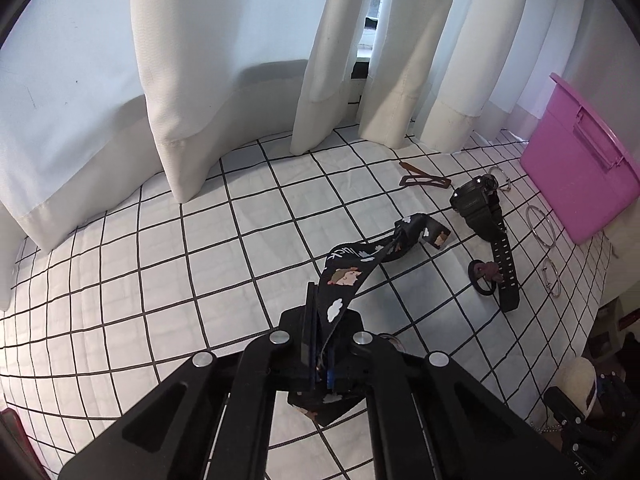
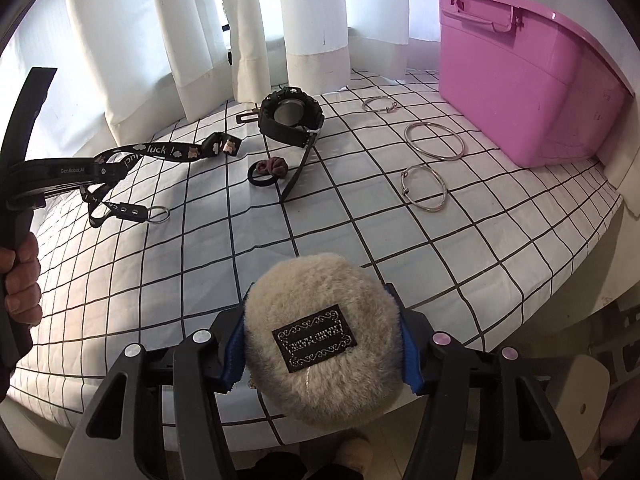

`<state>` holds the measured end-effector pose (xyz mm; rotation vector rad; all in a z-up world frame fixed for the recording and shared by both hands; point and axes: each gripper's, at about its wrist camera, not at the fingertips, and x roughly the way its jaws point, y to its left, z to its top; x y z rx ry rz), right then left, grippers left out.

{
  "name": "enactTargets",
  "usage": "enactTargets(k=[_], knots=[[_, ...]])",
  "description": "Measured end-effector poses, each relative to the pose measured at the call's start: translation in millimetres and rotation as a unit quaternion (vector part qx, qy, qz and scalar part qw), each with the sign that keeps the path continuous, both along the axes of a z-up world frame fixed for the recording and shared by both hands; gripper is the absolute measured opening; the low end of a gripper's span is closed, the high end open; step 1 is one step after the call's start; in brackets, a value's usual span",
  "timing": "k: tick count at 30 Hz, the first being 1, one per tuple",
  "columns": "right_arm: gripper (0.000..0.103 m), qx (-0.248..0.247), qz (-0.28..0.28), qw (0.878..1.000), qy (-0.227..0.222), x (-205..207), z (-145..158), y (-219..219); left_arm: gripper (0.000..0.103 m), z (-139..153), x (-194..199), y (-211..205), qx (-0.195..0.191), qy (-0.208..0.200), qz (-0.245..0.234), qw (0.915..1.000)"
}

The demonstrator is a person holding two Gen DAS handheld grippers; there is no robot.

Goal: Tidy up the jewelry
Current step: 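Close the left tool on the lanyard while the right tool grips the pompom, then carry lanyard and pompom over the pink tub and open both tools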

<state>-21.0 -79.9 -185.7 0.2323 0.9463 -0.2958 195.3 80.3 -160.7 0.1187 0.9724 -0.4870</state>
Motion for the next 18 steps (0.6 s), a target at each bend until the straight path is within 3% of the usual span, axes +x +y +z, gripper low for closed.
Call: enactTargets(k=[18], knots=[[0.058, 0.018, -0.031, 0.998, -0.049, -8, 76, -6, 0.003, 84, -48, -6, -0.037, -0.022, -0.077, 0.9961]])
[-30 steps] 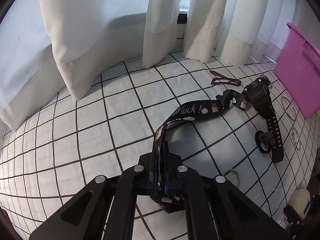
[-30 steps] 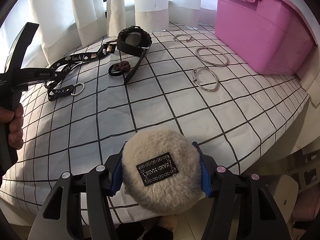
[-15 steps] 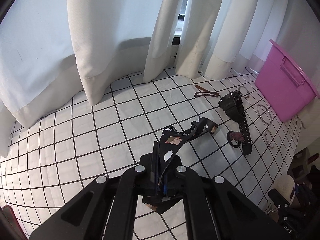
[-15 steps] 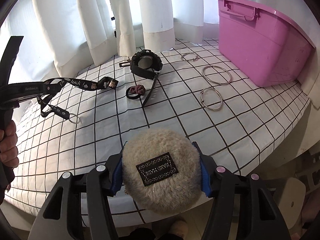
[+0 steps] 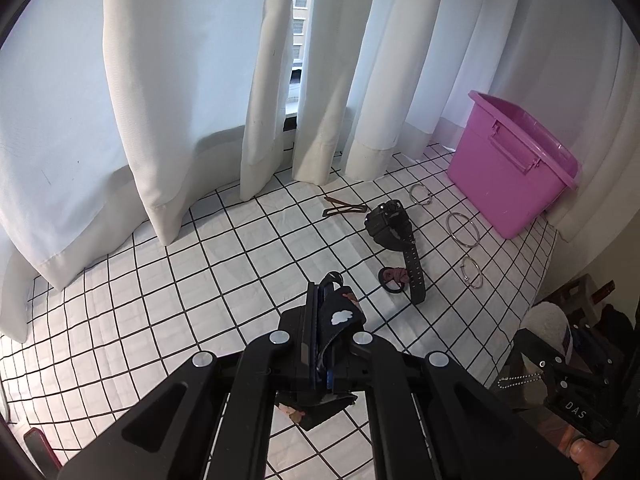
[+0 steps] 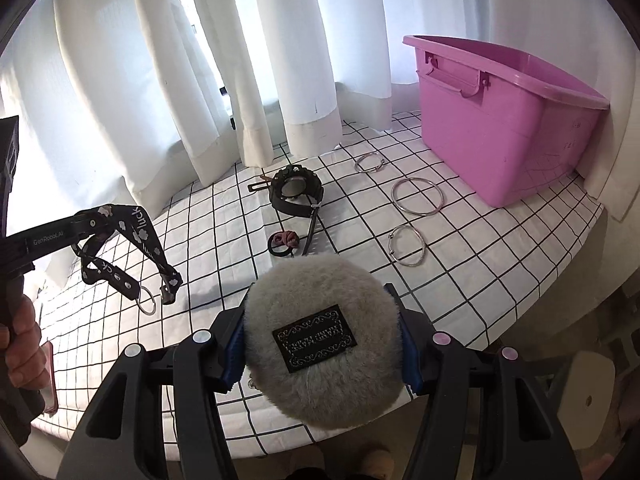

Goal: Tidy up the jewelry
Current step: 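Carry lanyard and pompom over the pink tub and open both tools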

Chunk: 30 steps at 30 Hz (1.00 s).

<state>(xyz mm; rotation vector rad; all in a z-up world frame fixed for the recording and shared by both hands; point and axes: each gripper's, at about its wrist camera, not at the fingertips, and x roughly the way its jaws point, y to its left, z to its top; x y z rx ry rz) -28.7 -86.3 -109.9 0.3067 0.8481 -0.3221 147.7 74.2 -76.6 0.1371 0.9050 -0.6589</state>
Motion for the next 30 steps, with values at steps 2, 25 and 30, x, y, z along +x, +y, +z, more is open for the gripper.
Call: enactTargets(k=[2, 25, 30], knots=[[0.058, -0.004, -0.006, 1.0, -0.005, -4, 10, -3, 0.003, 9, -5, -5, -0.003, -0.007, -0.009, 0.9999], [0.058, -0.041, 0.063, 0.992, -0.098, -47, 122, -166, 0.003, 109, -93, -151, -0.073, -0.071, 0.009, 0.9947], [0.058, -0.057, 0.084, 0.989, -0.106, -42, 146, -223, 0.003, 128, -101, -203, -0.091, -0.076, 0.024, 0.9927]])
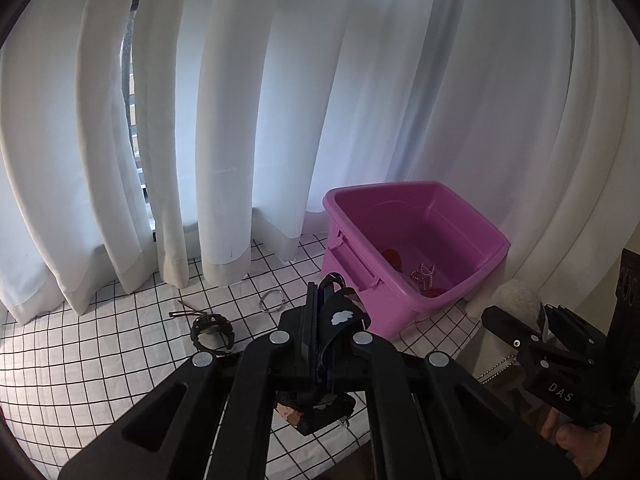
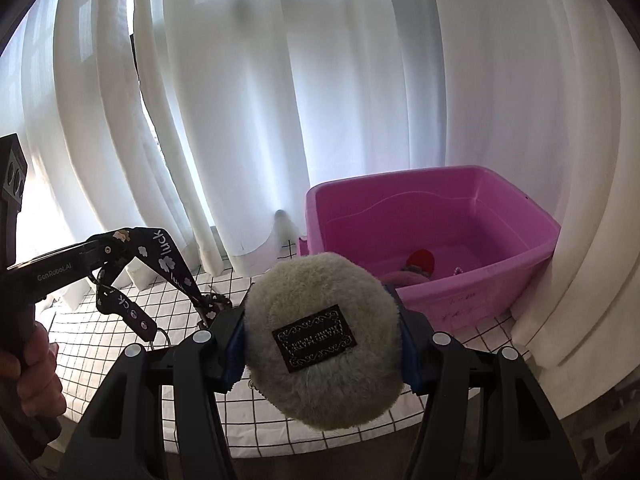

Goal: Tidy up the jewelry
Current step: 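Carry lanyard and pompom over the pink tub and open both tools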

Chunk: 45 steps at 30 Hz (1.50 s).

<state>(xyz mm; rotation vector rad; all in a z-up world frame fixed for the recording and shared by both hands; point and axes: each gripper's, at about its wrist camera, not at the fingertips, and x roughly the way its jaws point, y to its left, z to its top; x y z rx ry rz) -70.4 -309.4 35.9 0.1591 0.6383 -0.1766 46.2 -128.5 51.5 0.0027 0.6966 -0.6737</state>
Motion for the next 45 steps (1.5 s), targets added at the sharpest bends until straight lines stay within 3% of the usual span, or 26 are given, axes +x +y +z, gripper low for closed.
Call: enactTargets(k=[5, 10, 13, 18, 27, 34, 40, 41, 43, 44, 45], knots=[[0.058, 0.005, -0.001, 1.0, -0.007, 13, 15, -49, 0.003, 13, 5, -53, -0.004, 0.008, -0.014, 0.9999], [0.058, -0.014, -0.031, 0.999, -0.005, 36, 26, -86, 0.003, 27, 17, -100, -0.009, -0.012, -0.054, 0.9985], [0.058, 0.001, -0.05, 0.999, 0.001, 51, 25, -110, 0.003, 34, 31, -124, -0.02, -0.005, -0.078, 0.9968], [0.058, 0.012, -0.063, 0.997, 0.034, 78, 11, -146, 0.003, 27, 48, -161, -0.009, 0.005, -0.077, 0.9969], [0.058, 0.032, -0.012, 0.995, 0.095, 125, -22, -195, 0.004, -21, 71, -210, 0.046, 0.059, -0.001, 0.9972], [0.058, 0.025, 0.038, 0.988, 0.151, 163, -40, -214, 0.004, -58, 83, -234, 0.077, 0.112, 0.066, 0.9886], [0.058, 0.025, 0.049, 0.979, 0.199, 175, -65, -226, 0.005, -83, 90, -245, 0.104, 0.156, 0.097, 0.9774], [0.058, 0.024, 0.049, 0.977, 0.205, 177, -68, -227, 0.007, -86, 91, -245, 0.108, 0.162, 0.102, 0.9756], [0.067, 0.021, 0.045, 0.974, 0.219, 185, -78, -228, 0.022, -91, 93, -245, 0.118, 0.171, 0.119, 0.971], [0.069, 0.019, 0.043, 0.974, 0.222, 186, -79, -229, 0.04, -92, 93, -244, 0.124, 0.169, 0.129, 0.9693], [0.073, 0.016, 0.042, 0.974, 0.223, 185, -79, -230, 0.05, -91, 91, -244, 0.126, 0.162, 0.136, 0.9692]])
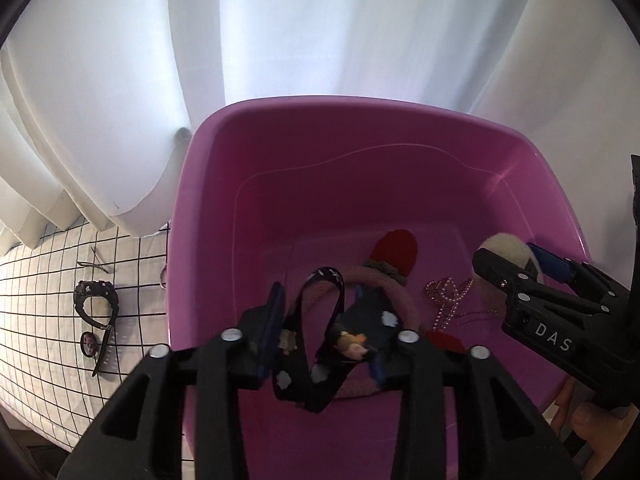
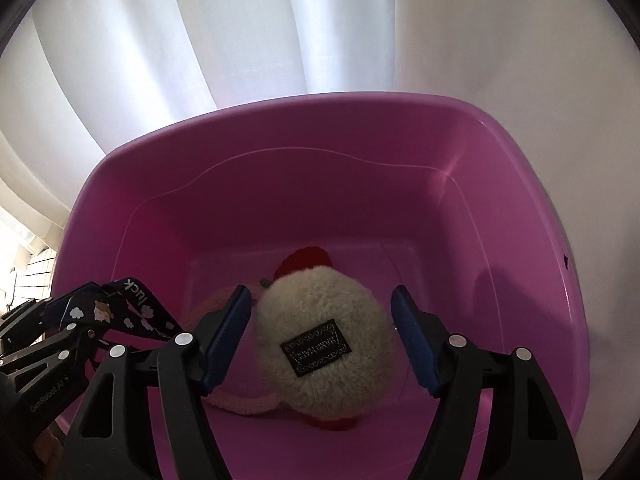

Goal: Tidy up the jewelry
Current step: 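Carry lanyard and pompom over the pink tub and open both tools, then withdraw both tools toward the black watch and bangles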

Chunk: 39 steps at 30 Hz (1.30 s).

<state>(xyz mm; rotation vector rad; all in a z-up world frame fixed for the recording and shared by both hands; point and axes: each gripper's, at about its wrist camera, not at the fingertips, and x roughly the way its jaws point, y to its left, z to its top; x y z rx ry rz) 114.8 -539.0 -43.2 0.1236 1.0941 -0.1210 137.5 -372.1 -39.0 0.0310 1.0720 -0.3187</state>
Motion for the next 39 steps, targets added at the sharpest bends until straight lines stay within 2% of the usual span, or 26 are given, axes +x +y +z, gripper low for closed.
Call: enactTargets(k=[3, 6, 17, 29, 33, 39], knots=[[0.074, -0.005, -0.003, 1.0, 0.0, -2, 0, -3, 0.073, 5, -4, 0, -0.006, -0.021, -0.001, 0.9998], [0.074, -0.003, -0.005, 1.0, -0.007, -5, 5, -7, 0.084, 10, -7, -1, 0.009, -0.039, 0.004, 0.9992], [0.074, 0.002, 0.013, 1.0, -0.019, -2, 10, -6, 0.086, 25, -20, 10, 0.012, -0.05, 0.026, 0.9983], [0.074, 0.011, 0.037, 0.998, -0.044, -7, 24, 12, 0.087, 51, -34, 39, -0.02, -0.067, 0.056, 0.996], [0.074, 0.028, 0.052, 0.996, -0.072, -19, 39, 25, 0.09, 60, -46, 61, -0.028, -0.079, 0.069, 0.9941], [0.076, 0.044, 0.105, 0.988, -0.108, -42, 62, 60, 0.093, 68, -75, 125, -0.021, -0.107, 0.111, 0.9878]])
